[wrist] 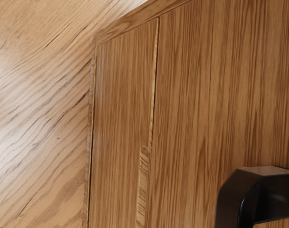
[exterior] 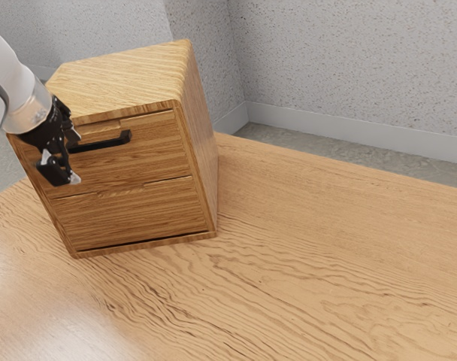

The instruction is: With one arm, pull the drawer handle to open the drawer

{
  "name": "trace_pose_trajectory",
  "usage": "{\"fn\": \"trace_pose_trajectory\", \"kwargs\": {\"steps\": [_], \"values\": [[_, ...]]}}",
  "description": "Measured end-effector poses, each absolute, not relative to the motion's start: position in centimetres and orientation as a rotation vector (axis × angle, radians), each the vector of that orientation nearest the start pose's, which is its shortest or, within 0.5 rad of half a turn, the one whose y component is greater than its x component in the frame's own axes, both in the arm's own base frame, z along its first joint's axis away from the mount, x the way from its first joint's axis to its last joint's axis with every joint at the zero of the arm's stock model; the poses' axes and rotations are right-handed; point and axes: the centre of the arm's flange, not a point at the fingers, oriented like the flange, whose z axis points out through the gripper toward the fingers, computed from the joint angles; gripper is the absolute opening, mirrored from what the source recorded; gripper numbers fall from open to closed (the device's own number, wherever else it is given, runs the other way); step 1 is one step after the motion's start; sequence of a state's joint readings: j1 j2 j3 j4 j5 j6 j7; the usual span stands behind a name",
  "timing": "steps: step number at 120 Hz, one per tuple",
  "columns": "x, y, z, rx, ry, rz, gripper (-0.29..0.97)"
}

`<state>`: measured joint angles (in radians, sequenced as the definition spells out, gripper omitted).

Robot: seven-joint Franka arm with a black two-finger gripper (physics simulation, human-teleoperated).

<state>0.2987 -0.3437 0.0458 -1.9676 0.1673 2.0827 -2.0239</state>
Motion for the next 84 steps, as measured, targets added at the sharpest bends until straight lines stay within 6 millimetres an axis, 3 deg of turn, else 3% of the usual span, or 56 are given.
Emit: {"fn": "trace_pose_trajectory", "kwargs": {"steps": [33, 60, 84], "values": [[46.2, 16.8, 65.0, 1.055, 2.618, 0.583, 0.68], [45.1, 15.1, 64.3, 1.016, 2.623, 0.577, 0.68], [42.3, 13.2, 64.3, 1.001, 2.610, 0.611, 0.68]]}}
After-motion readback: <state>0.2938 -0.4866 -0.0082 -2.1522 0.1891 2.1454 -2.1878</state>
